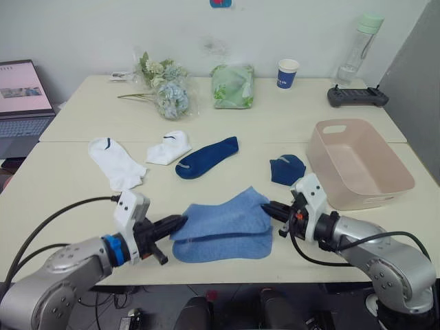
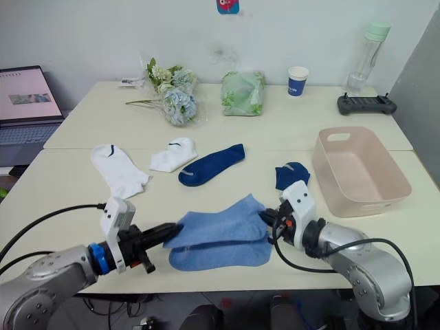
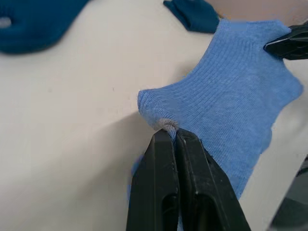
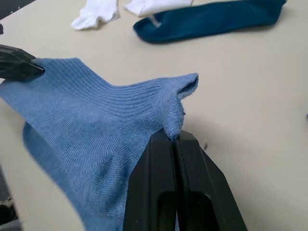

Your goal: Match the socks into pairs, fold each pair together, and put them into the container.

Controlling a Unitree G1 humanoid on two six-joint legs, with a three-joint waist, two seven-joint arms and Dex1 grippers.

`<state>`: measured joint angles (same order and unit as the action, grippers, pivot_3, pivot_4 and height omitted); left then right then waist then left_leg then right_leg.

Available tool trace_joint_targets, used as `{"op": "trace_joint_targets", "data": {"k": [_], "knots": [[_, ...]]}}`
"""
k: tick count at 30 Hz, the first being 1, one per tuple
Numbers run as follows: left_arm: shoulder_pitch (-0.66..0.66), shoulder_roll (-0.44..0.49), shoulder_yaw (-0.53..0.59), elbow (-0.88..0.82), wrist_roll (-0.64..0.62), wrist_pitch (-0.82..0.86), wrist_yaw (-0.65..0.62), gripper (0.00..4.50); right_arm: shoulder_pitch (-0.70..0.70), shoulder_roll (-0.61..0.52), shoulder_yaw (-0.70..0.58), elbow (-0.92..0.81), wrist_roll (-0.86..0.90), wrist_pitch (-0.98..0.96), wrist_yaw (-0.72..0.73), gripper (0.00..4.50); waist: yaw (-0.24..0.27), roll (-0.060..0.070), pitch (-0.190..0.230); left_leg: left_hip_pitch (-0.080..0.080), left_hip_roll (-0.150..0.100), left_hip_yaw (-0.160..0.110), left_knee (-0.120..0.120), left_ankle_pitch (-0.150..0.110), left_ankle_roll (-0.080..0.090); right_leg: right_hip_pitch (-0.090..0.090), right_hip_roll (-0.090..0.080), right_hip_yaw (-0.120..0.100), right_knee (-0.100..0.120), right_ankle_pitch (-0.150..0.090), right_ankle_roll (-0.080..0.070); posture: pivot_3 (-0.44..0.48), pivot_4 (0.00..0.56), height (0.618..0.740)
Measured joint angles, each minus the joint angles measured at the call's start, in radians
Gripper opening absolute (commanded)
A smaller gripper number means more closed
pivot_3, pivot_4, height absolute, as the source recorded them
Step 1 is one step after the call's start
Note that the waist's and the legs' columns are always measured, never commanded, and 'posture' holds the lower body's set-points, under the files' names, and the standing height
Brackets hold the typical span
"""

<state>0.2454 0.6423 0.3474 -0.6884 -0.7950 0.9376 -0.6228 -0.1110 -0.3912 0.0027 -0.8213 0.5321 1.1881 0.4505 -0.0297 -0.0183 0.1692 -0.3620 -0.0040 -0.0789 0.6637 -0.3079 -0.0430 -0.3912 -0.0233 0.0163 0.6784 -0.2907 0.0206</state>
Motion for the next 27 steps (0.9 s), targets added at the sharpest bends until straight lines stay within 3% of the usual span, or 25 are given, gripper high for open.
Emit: {"op": "trace_joint_targets", "data": {"k": [12,18,21,27], "knots": [[0.130,-0.039,-0.226,0.033,0.296,-0.269,0.047,0.00,0.108,-0.078,0.159,0.054,-0.120,-0.136,-0.083,0.02,0.001,0.000,0.000,0.000,0.000,0.000,-0.001,0.000,0.000,0.001,0.000,0.000,-0.004,0.000,0.000,0.000,0.150,0.740],[0.151,-0.047,-0.263,0.039,0.350,-0.333,0.044,0.00,0.123,-0.115,0.176,0.089,-0.151,-0.177,-0.077,0.02,0.002,0.000,0.000,0.000,0.000,0.000,-0.001,0.000,0.000,0.002,0.000,0.000,-0.004,0.000,0.000,0.000,0.150,0.740],[0.156,-0.047,-0.252,0.059,0.341,-0.357,0.020,0.62,0.126,-0.116,0.176,0.098,-0.156,-0.177,-0.078,0.00,0.002,0.000,0.000,0.000,0.000,0.000,-0.001,0.000,0.000,0.002,0.000,0.000,-0.004,0.000,0.000,0.000,0.150,0.740],[0.166,-0.027,-0.201,0.065,0.298,-0.379,-0.050,2.45,0.127,-0.116,0.176,0.098,-0.156,-0.173,-0.082,0.00,0.002,0.000,0.000,-0.001,0.000,0.000,-0.001,0.000,0.000,0.002,0.000,-0.001,-0.004,0.000,0.000,0.000,0.150,0.740]]}}
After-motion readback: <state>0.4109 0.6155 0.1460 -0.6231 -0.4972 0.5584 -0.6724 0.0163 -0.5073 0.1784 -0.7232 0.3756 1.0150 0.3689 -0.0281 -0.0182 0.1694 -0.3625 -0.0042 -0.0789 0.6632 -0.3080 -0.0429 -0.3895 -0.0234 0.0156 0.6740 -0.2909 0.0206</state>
